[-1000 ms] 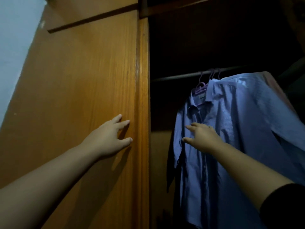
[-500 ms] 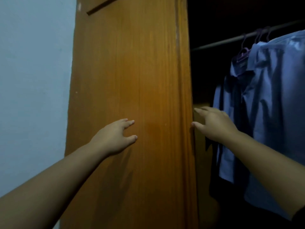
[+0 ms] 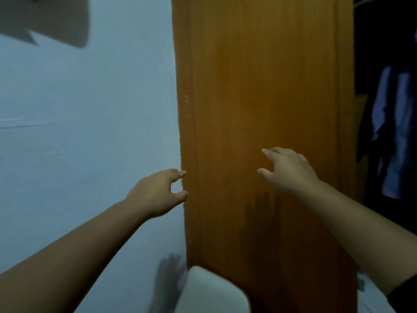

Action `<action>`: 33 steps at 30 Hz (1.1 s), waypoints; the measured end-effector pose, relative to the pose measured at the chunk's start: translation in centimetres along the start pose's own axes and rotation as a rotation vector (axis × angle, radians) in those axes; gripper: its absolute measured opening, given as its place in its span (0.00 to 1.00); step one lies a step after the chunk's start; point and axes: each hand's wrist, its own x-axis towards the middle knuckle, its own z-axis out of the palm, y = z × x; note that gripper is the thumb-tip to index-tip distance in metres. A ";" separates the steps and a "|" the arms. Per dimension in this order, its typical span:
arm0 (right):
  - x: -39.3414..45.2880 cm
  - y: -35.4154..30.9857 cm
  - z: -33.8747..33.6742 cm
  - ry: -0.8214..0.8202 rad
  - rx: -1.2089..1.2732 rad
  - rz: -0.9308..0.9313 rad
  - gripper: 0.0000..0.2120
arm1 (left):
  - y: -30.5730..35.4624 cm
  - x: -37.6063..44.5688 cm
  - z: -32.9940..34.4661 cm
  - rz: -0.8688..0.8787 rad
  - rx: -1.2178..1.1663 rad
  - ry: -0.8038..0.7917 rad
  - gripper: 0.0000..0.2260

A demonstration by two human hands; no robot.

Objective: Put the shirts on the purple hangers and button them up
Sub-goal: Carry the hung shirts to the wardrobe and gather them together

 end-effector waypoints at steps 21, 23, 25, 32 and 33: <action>-19.7 -39.3 8.4 -0.393 0.528 -1.081 0.29 | -16.9 -35.6 -7.1 -0.992 0.256 -0.032 0.28; -23.4 -42.1 8.2 -0.430 0.551 -1.186 0.29 | -17.2 -40.4 -7.9 -1.113 0.273 -0.018 0.28; -27.3 -44.8 7.6 -0.461 0.577 -1.288 0.29 | -17.0 -45.1 -8.9 -1.225 0.282 -0.007 0.28; -40.0 -53.0 5.2 -0.493 0.665 -1.627 0.26 | -16.7 -60.1 -11.8 -1.544 0.227 0.068 0.28; -41.7 -54.3 5.0 -0.497 0.667 -1.672 0.26 | -16.8 -62.0 -12.0 -1.575 0.228 0.054 0.28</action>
